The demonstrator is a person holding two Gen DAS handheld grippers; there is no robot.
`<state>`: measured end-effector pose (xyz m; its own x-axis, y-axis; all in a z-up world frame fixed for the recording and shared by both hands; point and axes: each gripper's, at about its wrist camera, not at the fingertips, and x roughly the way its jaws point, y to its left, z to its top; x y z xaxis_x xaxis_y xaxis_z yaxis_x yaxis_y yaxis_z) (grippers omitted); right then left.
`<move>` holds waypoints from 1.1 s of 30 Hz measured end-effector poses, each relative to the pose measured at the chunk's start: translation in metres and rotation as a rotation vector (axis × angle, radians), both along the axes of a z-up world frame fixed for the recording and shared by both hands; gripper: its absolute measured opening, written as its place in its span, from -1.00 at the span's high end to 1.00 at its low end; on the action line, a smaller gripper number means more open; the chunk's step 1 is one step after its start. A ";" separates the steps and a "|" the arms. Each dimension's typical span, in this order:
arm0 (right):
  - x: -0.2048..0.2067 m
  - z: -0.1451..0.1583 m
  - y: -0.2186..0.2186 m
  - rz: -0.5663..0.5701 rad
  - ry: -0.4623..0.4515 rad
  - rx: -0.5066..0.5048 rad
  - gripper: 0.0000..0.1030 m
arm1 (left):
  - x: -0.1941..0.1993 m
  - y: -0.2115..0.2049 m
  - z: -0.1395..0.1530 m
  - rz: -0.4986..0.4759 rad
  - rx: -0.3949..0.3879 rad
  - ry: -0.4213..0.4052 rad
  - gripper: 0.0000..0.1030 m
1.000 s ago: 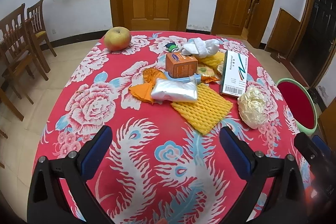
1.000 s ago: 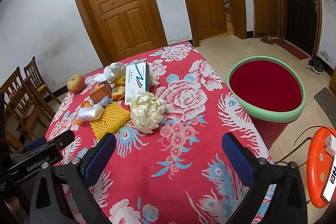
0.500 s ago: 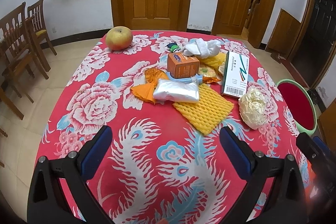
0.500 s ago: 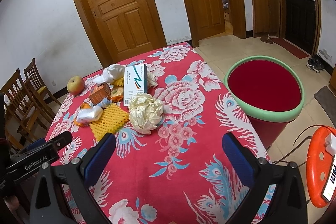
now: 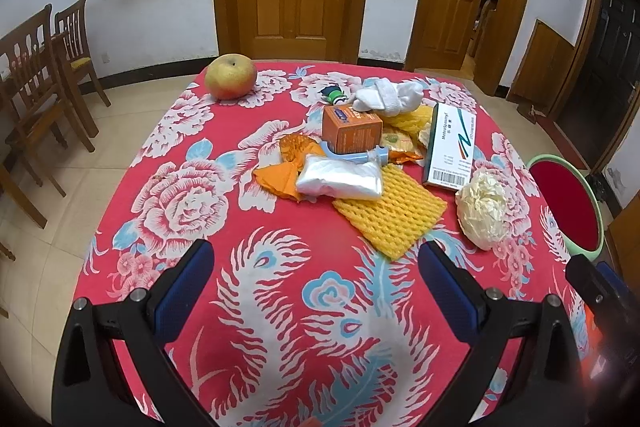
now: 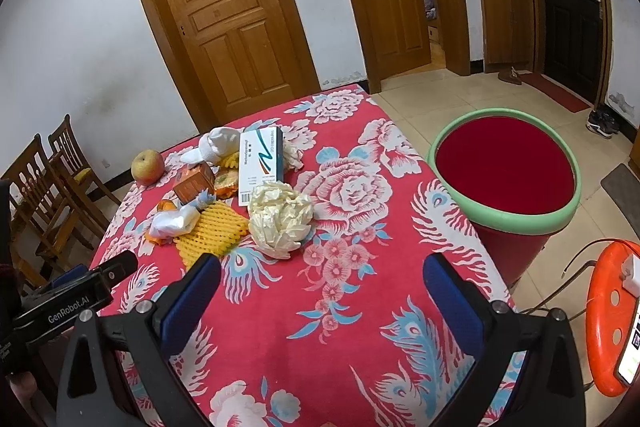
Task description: Collect trash
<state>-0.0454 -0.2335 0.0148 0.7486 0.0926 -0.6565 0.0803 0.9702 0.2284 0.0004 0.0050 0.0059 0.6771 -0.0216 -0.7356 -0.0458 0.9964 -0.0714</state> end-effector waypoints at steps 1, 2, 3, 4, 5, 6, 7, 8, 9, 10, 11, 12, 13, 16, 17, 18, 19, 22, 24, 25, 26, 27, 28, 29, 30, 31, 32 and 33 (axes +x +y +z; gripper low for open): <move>0.001 -0.001 0.000 0.000 0.004 0.001 -1.00 | 0.000 0.001 0.000 0.001 -0.002 0.003 -0.96; 0.001 -0.002 0.000 0.000 0.008 0.003 -1.00 | 0.000 0.002 0.000 -0.001 -0.005 0.005 -0.96; 0.002 -0.003 0.001 0.001 0.009 0.004 -1.00 | 0.001 0.002 0.000 0.000 -0.006 0.007 -0.96; 0.002 -0.003 0.002 0.001 0.009 0.004 -1.00 | 0.001 0.002 0.000 0.001 -0.006 0.008 -0.96; 0.002 -0.004 0.002 0.001 0.011 0.004 -1.00 | 0.002 0.003 0.000 0.002 -0.005 0.008 -0.96; 0.003 -0.004 0.002 0.002 0.011 0.005 -1.00 | 0.003 0.003 0.000 0.002 -0.005 0.008 -0.96; 0.004 -0.004 0.002 0.003 0.011 0.006 -1.00 | 0.004 0.003 0.000 0.003 -0.002 0.008 -0.96; 0.004 -0.004 0.003 0.004 0.010 0.005 -1.00 | 0.004 0.003 0.000 0.003 -0.001 0.009 -0.96; 0.004 -0.004 0.002 0.004 0.011 0.005 -1.00 | 0.005 0.003 0.000 0.004 0.001 0.012 -0.96; 0.005 -0.005 0.002 0.006 0.014 0.004 -1.00 | 0.007 0.004 -0.001 0.005 0.002 0.015 -0.96; 0.006 -0.006 0.002 0.006 0.016 0.004 -1.00 | 0.008 0.004 -0.001 0.005 0.001 0.017 -0.96; 0.006 -0.006 0.001 0.007 0.017 0.005 -1.00 | 0.010 0.004 -0.002 0.005 -0.001 0.021 -0.96; 0.006 -0.006 0.001 0.006 0.017 0.005 -1.00 | 0.011 0.005 -0.002 0.005 -0.004 0.025 -0.96; 0.008 -0.007 0.000 0.008 0.020 0.010 -1.00 | 0.015 0.006 -0.003 0.004 -0.013 0.030 -0.96; 0.009 -0.007 0.000 0.007 0.021 0.012 -1.00 | 0.016 0.005 -0.003 0.005 -0.013 0.031 -0.96; 0.009 -0.008 -0.001 0.007 0.020 0.013 -1.00 | 0.017 0.005 -0.003 0.005 -0.011 0.030 -0.96; 0.010 -0.008 -0.001 0.009 0.020 0.013 -1.00 | 0.018 0.005 -0.003 0.004 -0.009 0.029 -0.96; 0.013 -0.009 0.001 0.019 0.022 0.010 -1.00 | 0.024 0.004 -0.003 0.001 -0.015 0.034 -0.96; 0.016 -0.010 0.003 0.027 0.026 0.005 -1.00 | 0.030 0.005 -0.003 0.003 -0.026 0.039 -0.96; 0.019 -0.010 0.003 0.030 0.028 0.003 -1.00 | 0.033 0.005 -0.003 0.007 -0.027 0.042 -0.96; 0.021 -0.010 0.004 0.034 0.030 0.001 -1.00 | 0.036 0.005 -0.004 0.013 -0.027 0.044 -0.96; 0.023 -0.011 0.005 0.037 0.033 0.001 -1.00 | 0.040 0.005 -0.004 0.019 -0.026 0.047 -0.96; 0.026 -0.012 0.006 0.039 0.037 0.001 -1.00 | 0.042 0.005 -0.005 0.022 -0.025 0.050 -0.96; 0.028 -0.013 0.006 0.039 0.041 0.001 -1.00 | 0.046 0.005 -0.006 0.025 -0.024 0.054 -0.96; 0.030 -0.013 0.006 0.041 0.044 0.001 -1.00 | 0.050 0.005 -0.007 0.030 -0.023 0.057 -0.96; 0.032 -0.014 0.006 0.045 0.047 0.000 -1.00 | 0.054 0.005 -0.007 0.035 -0.021 0.060 -0.96; 0.034 -0.014 0.007 0.047 0.049 -0.002 -1.00 | 0.057 0.005 -0.007 0.041 -0.019 0.062 -0.96; 0.036 -0.015 0.008 0.050 0.052 -0.004 -1.00 | 0.061 0.005 -0.008 0.049 -0.016 0.065 -0.96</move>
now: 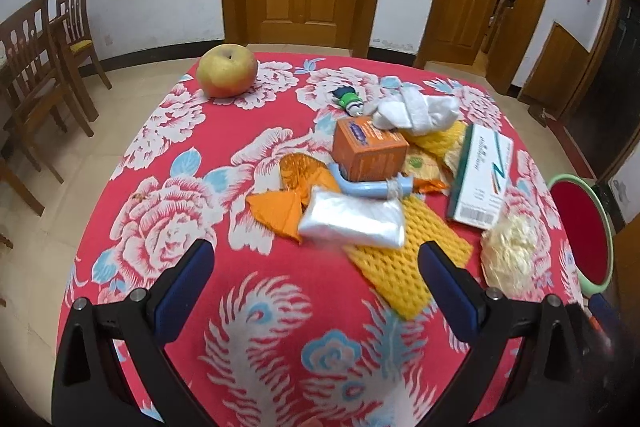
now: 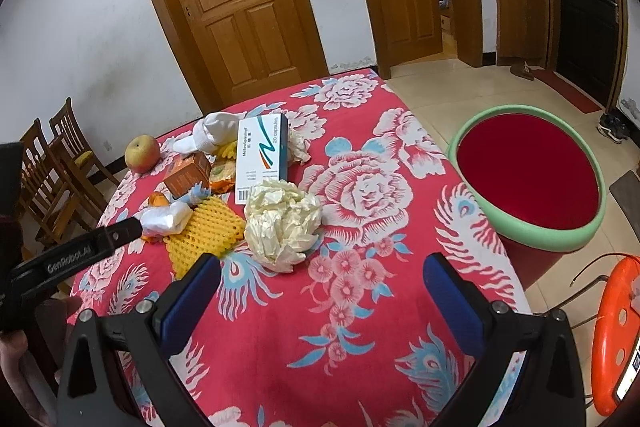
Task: Collect trash
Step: 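Grasp the crumpled cream tissue with the right tool while the left tool grasps the clear plastic bag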
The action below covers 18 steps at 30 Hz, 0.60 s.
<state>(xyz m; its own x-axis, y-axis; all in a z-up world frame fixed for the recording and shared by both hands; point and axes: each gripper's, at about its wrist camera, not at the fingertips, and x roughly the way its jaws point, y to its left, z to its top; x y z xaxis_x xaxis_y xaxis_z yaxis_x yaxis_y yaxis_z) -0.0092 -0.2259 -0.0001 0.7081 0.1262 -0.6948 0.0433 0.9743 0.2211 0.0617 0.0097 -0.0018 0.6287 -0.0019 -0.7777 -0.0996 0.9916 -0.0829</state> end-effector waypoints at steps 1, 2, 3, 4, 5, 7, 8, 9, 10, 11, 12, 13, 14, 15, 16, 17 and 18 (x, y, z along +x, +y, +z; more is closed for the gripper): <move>0.003 -0.001 0.001 0.004 0.003 -0.002 -1.00 | 0.005 0.000 0.000 0.007 0.000 0.001 -0.96; 0.005 -0.002 0.001 0.007 0.006 -0.004 -1.00 | 0.009 0.000 -0.001 0.011 -0.002 0.003 -0.96; 0.007 -0.003 0.002 0.008 0.008 -0.005 -1.00 | 0.013 0.000 -0.002 0.016 -0.005 0.008 -0.96; 0.010 -0.004 0.003 0.009 0.011 -0.007 -1.00 | 0.018 0.000 -0.004 0.020 -0.007 0.014 -0.96; 0.013 -0.006 0.003 0.009 0.017 -0.009 -1.00 | 0.022 0.000 -0.006 0.022 -0.009 0.020 -0.96; 0.018 -0.009 0.004 0.010 0.026 -0.009 -1.00 | 0.030 0.000 -0.011 0.026 -0.013 0.034 -0.96; 0.021 -0.011 0.005 0.011 0.029 -0.010 -1.00 | 0.032 0.000 -0.013 0.027 -0.012 0.039 -0.96; 0.023 -0.013 0.005 0.012 0.032 -0.012 -1.00 | 0.035 0.000 -0.016 0.028 -0.011 0.045 -0.96; 0.025 -0.014 0.006 0.013 0.035 -0.015 -1.00 | 0.038 0.000 -0.018 0.029 -0.009 0.049 -0.96; 0.027 -0.015 0.007 0.014 0.037 -0.018 -1.00 | 0.039 0.000 -0.020 0.031 -0.009 0.052 -0.94; 0.029 -0.017 0.007 0.015 0.040 -0.021 -1.00 | 0.040 0.001 -0.022 0.031 -0.011 0.054 -0.93; 0.031 -0.018 0.008 0.018 0.045 -0.021 -1.00 | 0.041 0.002 -0.025 0.031 -0.019 0.057 -0.90; 0.033 -0.019 0.009 0.021 0.049 -0.022 -1.00 | 0.042 0.003 -0.025 0.029 -0.027 0.057 -0.87; 0.035 -0.020 0.009 0.024 0.053 -0.020 -1.00 | 0.042 0.003 -0.026 0.025 -0.036 0.056 -0.86; 0.036 -0.021 0.009 0.026 0.054 -0.018 -1.00 | 0.042 0.004 -0.027 0.022 -0.042 0.057 -0.85; 0.037 -0.022 0.009 0.029 0.054 -0.018 -1.00 | 0.042 0.004 -0.027 0.022 -0.050 0.058 -0.85; 0.039 -0.024 0.010 0.032 0.056 -0.020 -0.98 | 0.042 0.005 -0.027 0.021 -0.058 0.058 -0.84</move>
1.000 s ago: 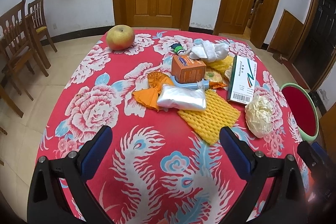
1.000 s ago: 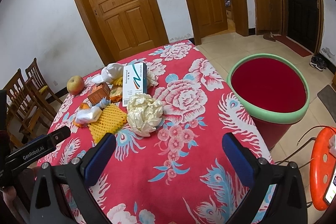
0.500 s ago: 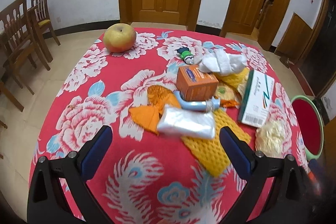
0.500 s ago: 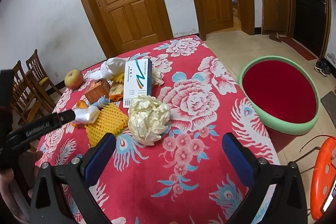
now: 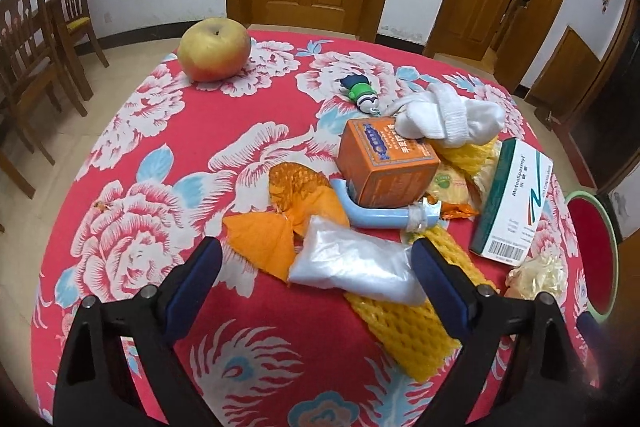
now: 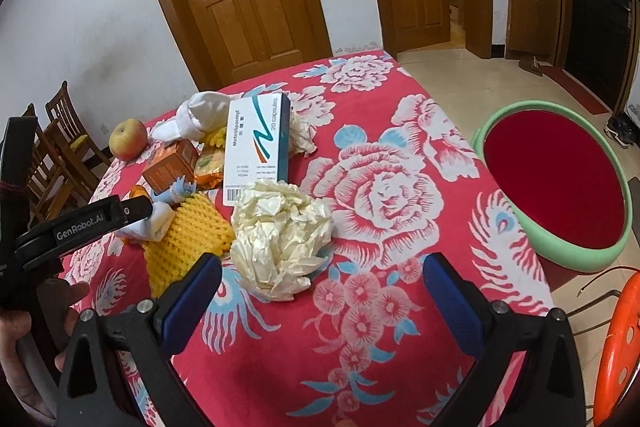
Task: Collect trash
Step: 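Grasp the crumpled cream tissue with the right tool while the left tool grasps the clear plastic bag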
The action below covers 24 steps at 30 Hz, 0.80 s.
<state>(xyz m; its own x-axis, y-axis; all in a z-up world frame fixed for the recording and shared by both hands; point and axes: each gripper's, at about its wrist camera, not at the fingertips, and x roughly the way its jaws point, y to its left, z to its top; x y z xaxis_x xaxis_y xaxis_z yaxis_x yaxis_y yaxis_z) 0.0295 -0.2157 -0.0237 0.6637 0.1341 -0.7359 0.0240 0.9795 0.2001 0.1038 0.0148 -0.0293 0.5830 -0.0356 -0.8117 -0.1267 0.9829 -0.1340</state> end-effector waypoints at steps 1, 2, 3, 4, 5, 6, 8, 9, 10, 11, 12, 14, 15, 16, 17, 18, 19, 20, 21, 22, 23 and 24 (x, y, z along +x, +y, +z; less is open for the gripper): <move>0.001 -0.001 0.001 0.004 0.003 0.000 -0.91 | -0.001 0.001 0.000 -0.006 -0.014 -0.001 -0.81; 0.002 -0.002 0.002 0.006 0.004 0.002 -0.86 | -0.001 0.001 -0.001 -0.016 -0.029 -0.004 -0.76; 0.003 -0.002 0.003 0.007 0.007 0.002 -0.79 | -0.002 0.001 -0.001 -0.031 -0.046 -0.008 -0.72; 0.004 -0.003 0.004 0.011 0.008 0.004 -0.73 | -0.003 -0.001 -0.001 -0.047 -0.062 -0.011 -0.65; 0.004 -0.005 0.005 0.018 0.008 0.010 -0.71 | -0.004 -0.002 -0.001 -0.059 -0.073 -0.012 -0.57; 0.005 -0.006 0.006 0.023 0.008 0.013 -0.62 | -0.004 -0.004 -0.001 -0.072 -0.087 -0.012 -0.52; 0.006 -0.007 0.007 0.033 0.005 0.028 -0.54 | -0.005 -0.007 -0.001 -0.099 -0.122 -0.020 -0.25; 0.007 -0.007 0.009 0.038 0.002 0.034 -0.48 | -0.006 -0.008 0.000 -0.101 -0.125 -0.026 -0.25; 0.007 -0.008 0.010 0.044 0.000 0.041 -0.40 | -0.007 -0.008 0.002 -0.096 -0.118 -0.035 -0.19; 0.007 -0.008 0.011 0.055 -0.001 0.052 -0.34 | -0.007 -0.008 0.003 -0.097 -0.120 -0.040 -0.16; 0.007 -0.008 0.012 0.062 -0.001 0.060 -0.24 | -0.009 -0.007 0.004 -0.097 -0.126 -0.043 -0.14; 0.006 -0.009 0.013 0.081 0.000 0.094 -0.04 | -0.013 -0.004 0.006 -0.094 -0.136 -0.047 -0.08; 0.006 -0.009 0.013 0.086 0.001 0.107 0.09 | -0.015 -0.003 0.007 -0.095 -0.140 -0.050 -0.08; 0.006 -0.009 0.014 0.094 -0.001 0.121 0.23 | -0.018 -0.002 0.009 -0.098 -0.142 -0.055 -0.07; 0.005 -0.009 0.015 0.101 -0.006 0.128 0.28 | -0.021 0.000 0.010 -0.099 -0.142 -0.059 -0.05; 0.005 -0.008 0.016 0.101 -0.011 0.125 0.31 | -0.024 0.000 0.011 -0.101 -0.140 -0.063 -0.04; 0.003 -0.007 0.016 0.101 -0.019 0.122 0.38 | -0.026 0.001 0.012 -0.103 -0.137 -0.068 0.03; 0.002 -0.006 0.017 0.107 -0.025 0.124 0.39 | -0.029 0.002 0.014 -0.106 -0.138 -0.069 0.03; 0.001 -0.005 0.017 0.108 -0.028 0.130 0.40 | -0.032 0.003 0.015 -0.107 -0.142 -0.070 0.03; -0.001 -0.003 0.017 0.107 -0.034 0.136 0.41 | -0.035 0.004 0.017 -0.109 -0.145 -0.073 0.04; -0.003 0.000 0.017 0.108 -0.043 0.136 0.42 | -0.038 0.004 0.018 -0.110 -0.145 -0.077 0.04; -0.005 0.002 0.016 0.106 -0.049 0.134 0.42 | -0.042 0.004 0.021 -0.113 -0.143 -0.084 0.04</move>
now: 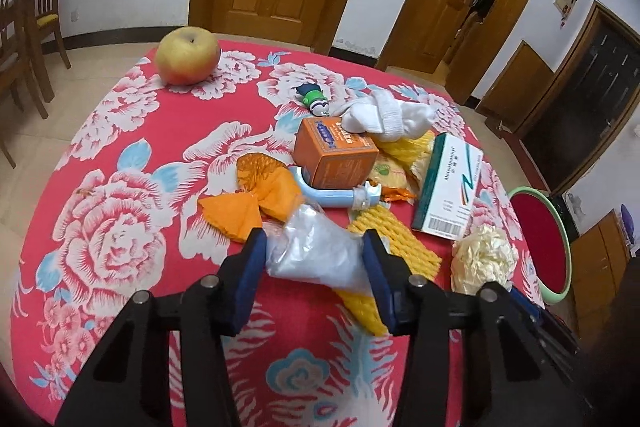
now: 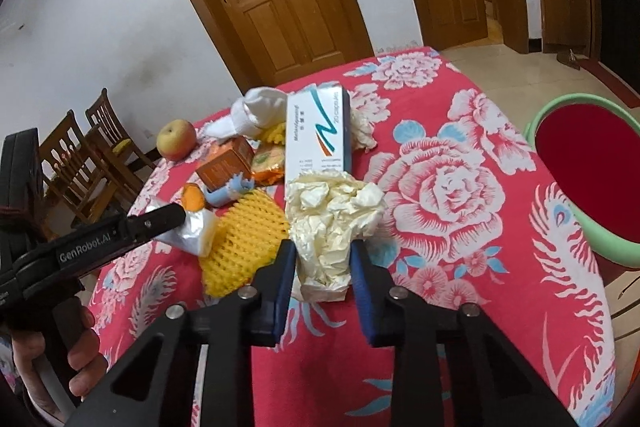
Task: Collect trash
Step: 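Carry both items over the red bucket and open the right tool to drop the tissue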
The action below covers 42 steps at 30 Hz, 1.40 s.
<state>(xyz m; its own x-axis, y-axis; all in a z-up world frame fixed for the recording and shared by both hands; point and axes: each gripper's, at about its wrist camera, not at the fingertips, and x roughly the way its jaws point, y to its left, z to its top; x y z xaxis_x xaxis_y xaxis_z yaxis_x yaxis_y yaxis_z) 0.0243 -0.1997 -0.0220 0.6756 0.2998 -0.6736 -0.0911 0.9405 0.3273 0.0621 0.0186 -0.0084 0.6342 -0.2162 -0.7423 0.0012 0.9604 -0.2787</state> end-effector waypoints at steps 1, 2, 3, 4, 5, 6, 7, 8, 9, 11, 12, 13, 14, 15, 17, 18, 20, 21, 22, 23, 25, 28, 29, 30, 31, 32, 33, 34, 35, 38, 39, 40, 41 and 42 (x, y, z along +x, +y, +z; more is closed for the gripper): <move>-0.002 0.003 -0.001 -0.003 -0.008 -0.001 0.42 | -0.002 0.000 0.002 -0.005 0.001 -0.005 0.04; -0.004 0.005 -0.001 -0.006 -0.014 0.000 0.42 | -0.003 -0.001 0.003 -0.009 0.002 -0.009 0.04; -0.007 0.008 -0.003 -0.010 -0.020 0.002 0.42 | -0.005 -0.002 0.005 -0.014 0.004 -0.014 0.05; -0.009 0.011 -0.004 -0.015 -0.029 0.002 0.42 | -0.008 -0.003 0.008 -0.020 0.005 -0.020 0.05; -0.011 0.013 -0.005 -0.020 -0.034 0.003 0.42 | -0.011 -0.005 0.011 -0.027 0.008 -0.025 0.05; -0.013 0.016 -0.007 -0.025 -0.041 0.003 0.42 | -0.013 -0.007 0.014 -0.035 0.011 -0.032 0.05; -0.015 0.019 -0.008 -0.028 -0.047 0.004 0.42 | -0.015 -0.009 0.016 -0.041 0.013 -0.037 0.05; -0.017 0.022 -0.009 -0.031 -0.054 0.004 0.42 | -0.016 -0.013 0.019 -0.050 0.019 -0.044 0.05; -0.019 0.025 -0.011 -0.035 -0.063 0.001 0.42 | -0.018 -0.016 0.021 -0.057 0.023 -0.049 0.05; -0.022 0.029 -0.016 -0.046 -0.077 -0.002 0.42 | -0.020 -0.025 0.025 -0.079 0.035 -0.057 0.05; -0.024 0.032 -0.019 -0.055 -0.081 -0.001 0.42 | -0.021 -0.028 0.027 -0.087 0.036 -0.060 0.05; -0.025 0.034 -0.023 -0.064 -0.084 0.000 0.42 | -0.022 -0.033 0.029 -0.097 0.035 -0.065 0.05; -0.027 0.036 -0.027 -0.072 -0.087 0.000 0.42 | -0.021 -0.036 0.031 -0.105 0.034 -0.068 0.05; -0.027 0.037 -0.031 -0.080 -0.090 -0.001 0.42 | -0.021 -0.040 0.032 -0.114 0.034 -0.072 0.05; -0.029 0.039 -0.042 -0.103 -0.095 -0.006 0.42 | -0.020 -0.049 0.034 -0.132 0.042 -0.076 0.05; -0.030 0.041 -0.046 -0.114 -0.097 -0.009 0.42 | -0.020 -0.054 0.034 -0.142 0.046 -0.078 0.05; -0.033 0.042 -0.061 -0.148 -0.101 -0.015 0.42 | -0.019 -0.064 0.036 -0.164 0.053 -0.082 0.05; -0.034 0.043 -0.067 -0.162 -0.102 -0.018 0.42 | -0.019 -0.070 0.037 -0.175 0.054 -0.084 0.05; -0.035 0.044 -0.075 -0.182 -0.103 -0.020 0.42 | -0.018 -0.076 0.038 -0.189 0.053 -0.085 0.05; -0.036 0.044 -0.084 -0.200 -0.104 -0.023 0.42 | -0.017 -0.081 0.039 -0.199 0.052 -0.085 0.05; -0.038 0.045 -0.098 -0.231 -0.104 -0.031 0.42 | -0.014 -0.092 0.041 -0.226 0.045 -0.082 0.05; -0.041 0.046 -0.126 -0.290 -0.102 -0.046 0.42 | -0.010 -0.112 0.042 -0.263 0.047 -0.079 0.05; -0.041 0.046 -0.135 -0.310 -0.100 -0.050 0.42 | -0.009 -0.116 0.042 -0.270 0.051 -0.079 0.05; -0.041 0.045 -0.142 -0.323 -0.096 -0.053 0.42 | -0.007 -0.123 0.043 -0.280 0.055 -0.078 0.05; -0.041 0.044 -0.149 -0.340 -0.091 -0.052 0.42 | -0.005 -0.131 0.043 -0.292 0.056 -0.077 0.05; -0.041 0.042 -0.159 -0.358 -0.085 -0.050 0.42 | -0.002 -0.136 0.043 -0.302 0.058 -0.076 0.05; -0.041 0.041 -0.165 -0.369 -0.082 -0.049 0.42 | 0.000 -0.143 0.043 -0.312 0.060 -0.075 0.05; -0.040 0.039 -0.171 -0.380 -0.078 -0.050 0.42 | 0.003 -0.150 0.042 -0.323 0.063 -0.073 0.05; -0.039 0.037 -0.179 -0.394 -0.072 -0.050 0.42 | 0.004 -0.155 0.043 -0.332 0.065 -0.073 0.05; -0.036 0.031 -0.196 -0.419 -0.054 -0.048 0.41 | 0.010 -0.177 0.041 -0.366 0.077 -0.067 0.05; -0.038 0.031 -0.199 -0.425 -0.050 -0.049 0.40 | 0.013 -0.185 0.040 -0.378 0.082 -0.065 0.05; -0.037 0.028 -0.203 -0.430 -0.044 -0.049 0.36 | 0.015 -0.193 0.039 -0.389 0.086 -0.061 0.05; -0.036 0.027 -0.206 -0.436 -0.037 -0.049 0.32 | 0.018 -0.200 0.038 -0.398 0.089 -0.058 0.05; -0.035 0.024 -0.211 -0.451 -0.031 -0.052 0.31 | 0.020 -0.207 0.037 -0.406 0.092 -0.055 0.05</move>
